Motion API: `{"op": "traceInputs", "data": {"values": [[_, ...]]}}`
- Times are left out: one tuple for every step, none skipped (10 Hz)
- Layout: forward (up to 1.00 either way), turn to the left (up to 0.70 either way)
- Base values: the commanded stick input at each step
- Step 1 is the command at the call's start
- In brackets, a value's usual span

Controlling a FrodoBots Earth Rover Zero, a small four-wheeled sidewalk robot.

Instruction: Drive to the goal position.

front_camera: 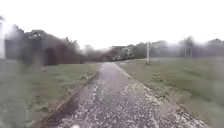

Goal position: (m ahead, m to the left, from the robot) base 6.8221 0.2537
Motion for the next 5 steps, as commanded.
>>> {"op": "traceInputs", "data": {"values": [[1.0, 0.0], [1.0, 0.0], [1.0, 0.0], [1.0, 0.0], [1.0, 0.0]]}}
